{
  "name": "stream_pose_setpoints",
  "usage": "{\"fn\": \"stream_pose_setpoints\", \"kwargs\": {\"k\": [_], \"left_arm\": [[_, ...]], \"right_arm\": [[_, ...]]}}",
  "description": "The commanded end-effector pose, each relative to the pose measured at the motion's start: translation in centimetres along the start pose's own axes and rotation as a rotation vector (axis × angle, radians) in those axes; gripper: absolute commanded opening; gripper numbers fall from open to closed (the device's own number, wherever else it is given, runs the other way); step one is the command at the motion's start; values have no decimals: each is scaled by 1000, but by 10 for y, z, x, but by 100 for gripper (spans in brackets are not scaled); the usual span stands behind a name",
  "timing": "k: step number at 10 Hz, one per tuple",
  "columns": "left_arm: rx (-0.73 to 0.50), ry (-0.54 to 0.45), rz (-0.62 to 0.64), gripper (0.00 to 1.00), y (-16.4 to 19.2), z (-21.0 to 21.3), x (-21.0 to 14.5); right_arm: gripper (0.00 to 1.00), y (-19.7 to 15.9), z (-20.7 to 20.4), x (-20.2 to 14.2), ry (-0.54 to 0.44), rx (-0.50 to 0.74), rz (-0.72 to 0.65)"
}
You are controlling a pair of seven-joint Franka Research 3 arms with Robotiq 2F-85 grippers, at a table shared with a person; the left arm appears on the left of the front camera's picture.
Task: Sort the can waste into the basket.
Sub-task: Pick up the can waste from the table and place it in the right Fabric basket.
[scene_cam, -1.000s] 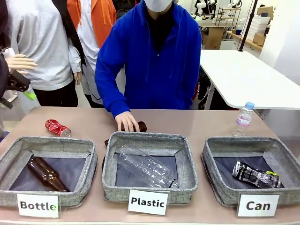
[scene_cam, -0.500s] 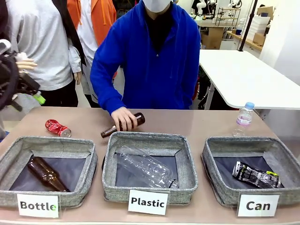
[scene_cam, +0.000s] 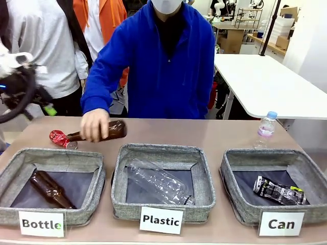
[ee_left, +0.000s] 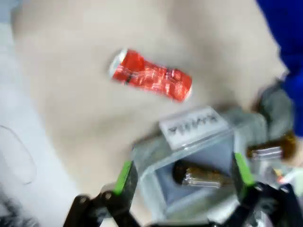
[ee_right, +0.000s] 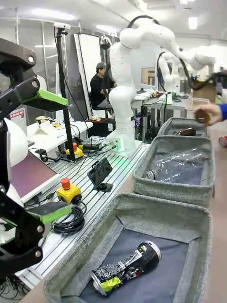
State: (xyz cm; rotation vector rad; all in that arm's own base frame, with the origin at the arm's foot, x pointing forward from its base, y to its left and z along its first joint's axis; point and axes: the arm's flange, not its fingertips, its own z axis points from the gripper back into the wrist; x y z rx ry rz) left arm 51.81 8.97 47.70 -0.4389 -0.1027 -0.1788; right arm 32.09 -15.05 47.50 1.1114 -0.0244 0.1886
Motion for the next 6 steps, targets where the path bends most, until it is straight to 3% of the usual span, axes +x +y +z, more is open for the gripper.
{"fn": "stream_pose_setpoints", "kwargs": {"k": [1, 2, 3, 5, 6], "left_arm": [[-257, 12, -150, 100, 94, 103, -120], [-393, -33, -243, 100, 134, 123, -191], [-462, -123, -229, 100, 153, 125, -234], [-572, -260, -187, 100, 178, 116, -257], [-609, -263, -152, 100, 185, 112, -255]], "right_arm": [[100, -1, 2, -4, 17, -7, 29], [100, -1, 2, -4, 17, -7, 29], [100, -1, 2, -4, 17, -7, 29], [100, -1, 2, -4, 17, -7, 29], [100, -1, 2, -4, 17, -7, 29]]}}
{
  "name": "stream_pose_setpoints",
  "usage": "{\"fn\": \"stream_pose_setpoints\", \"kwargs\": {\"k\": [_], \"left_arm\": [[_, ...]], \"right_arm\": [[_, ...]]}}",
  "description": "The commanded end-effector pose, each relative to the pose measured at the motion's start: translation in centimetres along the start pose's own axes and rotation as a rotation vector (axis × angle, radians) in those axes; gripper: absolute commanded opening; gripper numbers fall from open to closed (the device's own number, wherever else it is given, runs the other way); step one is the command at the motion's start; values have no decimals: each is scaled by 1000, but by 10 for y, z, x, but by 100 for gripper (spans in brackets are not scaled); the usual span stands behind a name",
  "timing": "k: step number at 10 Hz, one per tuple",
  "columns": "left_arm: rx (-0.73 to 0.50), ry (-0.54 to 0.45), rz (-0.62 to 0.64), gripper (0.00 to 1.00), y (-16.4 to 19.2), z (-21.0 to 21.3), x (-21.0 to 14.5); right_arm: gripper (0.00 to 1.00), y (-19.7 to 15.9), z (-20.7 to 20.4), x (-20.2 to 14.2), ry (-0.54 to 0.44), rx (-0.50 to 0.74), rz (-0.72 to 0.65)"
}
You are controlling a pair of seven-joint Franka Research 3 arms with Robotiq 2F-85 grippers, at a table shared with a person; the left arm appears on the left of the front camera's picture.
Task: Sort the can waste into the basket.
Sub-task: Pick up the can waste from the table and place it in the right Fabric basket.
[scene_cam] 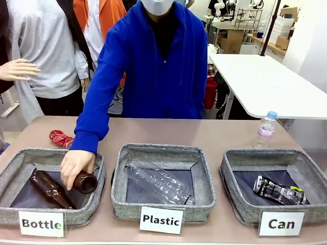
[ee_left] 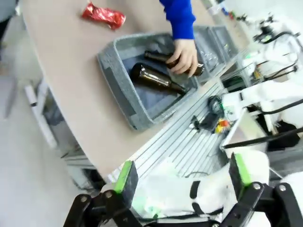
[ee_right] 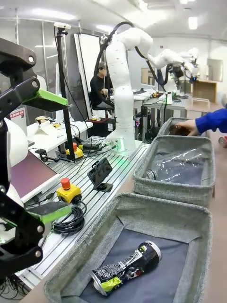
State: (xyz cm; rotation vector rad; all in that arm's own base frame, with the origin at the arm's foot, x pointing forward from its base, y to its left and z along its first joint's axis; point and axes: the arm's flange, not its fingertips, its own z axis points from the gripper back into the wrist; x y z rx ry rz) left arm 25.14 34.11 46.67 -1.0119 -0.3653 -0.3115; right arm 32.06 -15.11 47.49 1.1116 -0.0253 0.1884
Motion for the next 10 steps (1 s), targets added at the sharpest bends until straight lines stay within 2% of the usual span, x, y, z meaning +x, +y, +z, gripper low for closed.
{"fn": "stream_pose_setpoints", "kwargs": {"k": [1, 3, 7, 8, 10], "left_arm": [[-50, 2, 53, 100, 22, -10, 48], [-26, 38, 42, 100, 16, -13, 72], [34, 80, 60, 100, 5, -35, 95], [70, 84, 77, 100, 1, -46, 103], [238, 169, -7, 100, -25, -93, 145]], "right_arm": [[100, -1, 1, -4, 18, -8, 29], [100, -1, 1, -4, 18, -8, 29], [100, -1, 1, -4, 18, -8, 29], [100, -1, 1, -4, 18, -8, 29], [100, -1, 1, -4, 18, -8, 29]]}}
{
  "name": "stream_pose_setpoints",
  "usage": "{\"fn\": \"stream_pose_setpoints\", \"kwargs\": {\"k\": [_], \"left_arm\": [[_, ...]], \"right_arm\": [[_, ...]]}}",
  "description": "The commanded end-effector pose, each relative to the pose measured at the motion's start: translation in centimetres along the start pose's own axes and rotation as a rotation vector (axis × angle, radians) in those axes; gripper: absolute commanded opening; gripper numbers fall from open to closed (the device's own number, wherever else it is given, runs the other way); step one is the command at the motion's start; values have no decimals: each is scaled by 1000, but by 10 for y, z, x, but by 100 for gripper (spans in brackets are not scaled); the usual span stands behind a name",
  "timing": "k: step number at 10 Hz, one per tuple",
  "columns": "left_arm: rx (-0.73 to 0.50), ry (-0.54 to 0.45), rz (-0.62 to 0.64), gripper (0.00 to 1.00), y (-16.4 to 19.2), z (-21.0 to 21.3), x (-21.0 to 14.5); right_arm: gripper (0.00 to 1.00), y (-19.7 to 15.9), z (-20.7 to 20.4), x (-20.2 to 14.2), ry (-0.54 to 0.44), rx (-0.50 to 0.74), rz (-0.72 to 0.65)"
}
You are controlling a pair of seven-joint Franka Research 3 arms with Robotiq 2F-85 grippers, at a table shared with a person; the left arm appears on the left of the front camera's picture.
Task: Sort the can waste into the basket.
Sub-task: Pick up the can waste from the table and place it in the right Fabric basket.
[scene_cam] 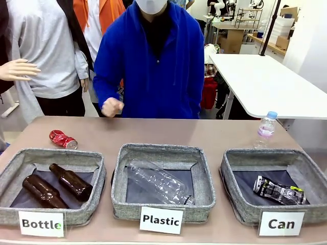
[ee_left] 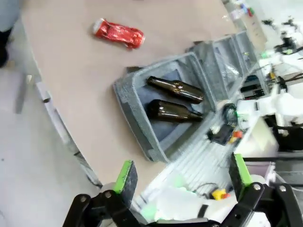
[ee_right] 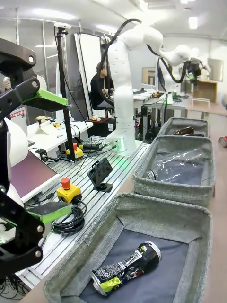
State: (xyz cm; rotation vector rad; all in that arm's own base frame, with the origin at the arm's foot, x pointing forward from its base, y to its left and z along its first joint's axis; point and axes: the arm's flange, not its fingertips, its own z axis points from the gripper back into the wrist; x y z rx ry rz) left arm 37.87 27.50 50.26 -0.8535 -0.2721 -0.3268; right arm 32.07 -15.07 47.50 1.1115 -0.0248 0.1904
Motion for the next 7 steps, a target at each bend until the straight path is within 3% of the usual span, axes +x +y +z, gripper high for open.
{"fn": "stream_pose_setpoints", "kwargs": {"k": [1, 4, 5, 6, 7], "left_arm": [[177, 99, -54, 100, -40, -55, 36], [450, 141, -37, 100, -81, -151, 107], [527, 114, -39, 100, -89, -182, 126], [580, 77, -41, 100, -94, -209, 142], [603, 125, -58, 100, -97, -236, 152]], "right_arm": [[100, -1, 2, -4, 16, -8, 28], [100, -1, 2, -4, 16, -8, 28], [100, -1, 2, -4, 16, -8, 28], [100, -1, 2, -4, 16, -8, 28], [100, -1, 2, -4, 16, -8, 28]]}}
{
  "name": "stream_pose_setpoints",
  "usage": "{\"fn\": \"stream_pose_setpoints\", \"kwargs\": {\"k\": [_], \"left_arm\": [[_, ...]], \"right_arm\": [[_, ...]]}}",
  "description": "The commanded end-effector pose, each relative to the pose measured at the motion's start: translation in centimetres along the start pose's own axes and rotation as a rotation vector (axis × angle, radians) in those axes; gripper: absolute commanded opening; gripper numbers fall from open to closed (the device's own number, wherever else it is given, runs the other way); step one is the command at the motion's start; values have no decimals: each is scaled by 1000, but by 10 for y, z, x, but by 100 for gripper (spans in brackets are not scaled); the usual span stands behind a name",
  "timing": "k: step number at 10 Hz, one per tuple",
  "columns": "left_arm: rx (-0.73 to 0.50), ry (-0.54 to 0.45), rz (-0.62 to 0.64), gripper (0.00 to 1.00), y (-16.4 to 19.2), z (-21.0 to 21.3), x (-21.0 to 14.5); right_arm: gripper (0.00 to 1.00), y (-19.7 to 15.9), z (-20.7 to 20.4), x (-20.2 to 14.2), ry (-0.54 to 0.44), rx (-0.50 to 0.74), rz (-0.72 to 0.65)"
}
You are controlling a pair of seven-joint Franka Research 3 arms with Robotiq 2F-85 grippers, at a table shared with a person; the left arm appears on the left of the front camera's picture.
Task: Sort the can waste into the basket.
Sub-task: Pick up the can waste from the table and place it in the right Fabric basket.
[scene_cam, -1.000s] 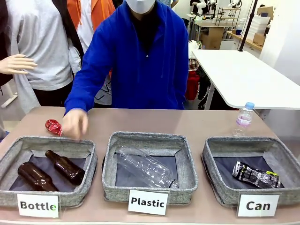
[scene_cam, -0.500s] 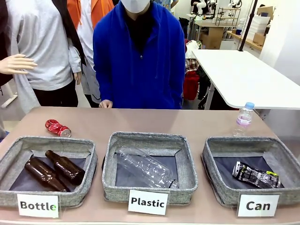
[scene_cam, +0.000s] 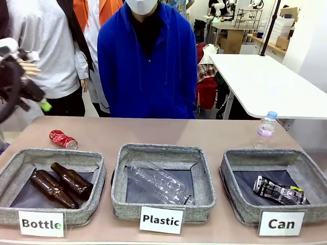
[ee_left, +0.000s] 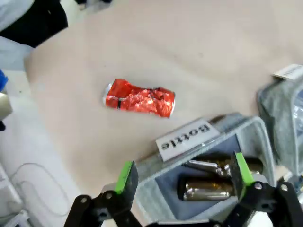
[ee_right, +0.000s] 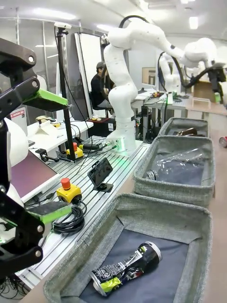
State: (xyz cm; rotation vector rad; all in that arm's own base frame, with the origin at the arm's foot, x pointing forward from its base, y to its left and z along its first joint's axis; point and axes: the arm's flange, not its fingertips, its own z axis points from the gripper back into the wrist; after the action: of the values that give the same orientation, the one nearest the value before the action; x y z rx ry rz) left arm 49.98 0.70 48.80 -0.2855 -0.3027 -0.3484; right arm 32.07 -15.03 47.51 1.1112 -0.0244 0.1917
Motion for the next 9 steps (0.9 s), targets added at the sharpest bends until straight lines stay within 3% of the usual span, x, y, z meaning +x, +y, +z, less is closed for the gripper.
{"fn": "stream_pose_setpoints", "kwargs": {"k": [1, 2, 3, 7, 8, 9], "left_arm": [[65, 5, 30, 100, -3, -26, 9], [159, -148, 142, 100, -1, -35, 19], [28, 1, 2, 100, -10, -21, 10], [44, -19, 34, 100, -12, -31, 15], [-49, 55, -84, 100, -4, -45, 42], [-53, 171, -328, 100, -4, -67, 60]], "right_arm": [[100, -1, 2, -4, 15, -7, 27], [100, -1, 2, -4, 15, -7, 27], [100, -1, 2, -4, 15, -7, 27], [100, -1, 2, -4, 15, -7, 27], [100, -1, 2, -4, 15, -7, 27], [100, -1, 2, -4, 15, -7, 27]]}}
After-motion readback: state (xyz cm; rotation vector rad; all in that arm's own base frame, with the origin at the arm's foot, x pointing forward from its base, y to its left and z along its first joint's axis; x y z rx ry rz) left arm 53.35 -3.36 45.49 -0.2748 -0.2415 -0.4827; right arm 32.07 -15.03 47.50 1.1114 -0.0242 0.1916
